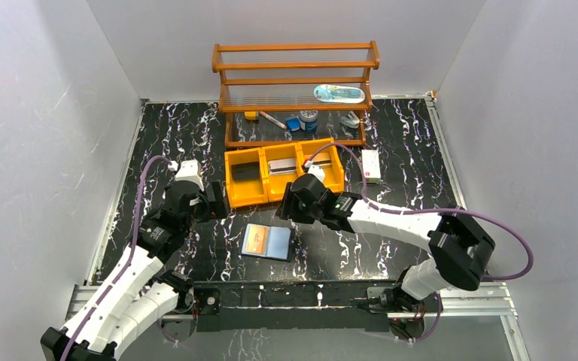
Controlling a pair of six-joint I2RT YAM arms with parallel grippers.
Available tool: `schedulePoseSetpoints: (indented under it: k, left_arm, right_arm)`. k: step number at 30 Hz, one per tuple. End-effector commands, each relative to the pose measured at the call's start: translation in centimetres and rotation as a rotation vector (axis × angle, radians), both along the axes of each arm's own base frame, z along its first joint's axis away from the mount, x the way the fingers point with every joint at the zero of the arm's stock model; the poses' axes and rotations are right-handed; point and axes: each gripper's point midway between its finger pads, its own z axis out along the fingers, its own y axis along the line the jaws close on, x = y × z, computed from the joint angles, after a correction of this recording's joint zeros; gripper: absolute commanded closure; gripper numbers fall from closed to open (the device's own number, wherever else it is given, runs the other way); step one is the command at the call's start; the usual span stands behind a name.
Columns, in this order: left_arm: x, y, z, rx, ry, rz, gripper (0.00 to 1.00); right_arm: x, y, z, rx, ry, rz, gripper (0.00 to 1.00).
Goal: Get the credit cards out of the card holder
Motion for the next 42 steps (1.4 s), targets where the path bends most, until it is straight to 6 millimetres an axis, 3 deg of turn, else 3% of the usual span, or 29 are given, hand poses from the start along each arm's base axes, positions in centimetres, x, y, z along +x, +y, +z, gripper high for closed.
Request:
schedulePoseSetpoints:
  k: [1,7,10,14,20,25,33,42]
  left_arm:
    - [-0.2,-2.8,-0.3,-0.09,0.028,-0.118,0.08]
    - [-3.4,-4.3,-2.7,-0.251,0.218,-0.072,0.11]
    - [-3.5,-4.7,-3.3,-0.31,0.229,-0.032,0.12]
    - [-3.7,-5.6,-4.0,-0.398,0.266,0.009,0.13]
    - [-4.3,-7.0,-5.8,-0.476,0.335,0.003,0.18]
    - [-4.4,-7.1,-6.9,-0.466,0.359,0.0,0.2]
    - [-4.0,-8.3,-8.5,-0.469,0.403,-0.049,0.43]
    - [-4.2,-10.3,-10.4,-0.467,0.509,-0.154,0.57]
  right_arm:
    - [-1.2,3.6,1.5,0.186,0.052,0.027,0.4]
    - [-2.3,5.7,1.9,0.277,0.127,0.032,0.32]
    - [-3.0,6.2,0.8,0.284,0.168,0.058,0.33]
    - [-4.0,8.2,0.9,0.368,0.205,0.15,0.33]
    - [-4.3,8.9,-1.8,0.347,0.272,0.146,0.38]
    - [-4.2,7.7,-4.8,0.249,0.304,0.089,0.41]
    - [-5.5,5.4,-9.5,0.205,0.359,0.06,0.49]
    - [-6.0,4.0,-11.6,0.179,0.372,0.034,0.6]
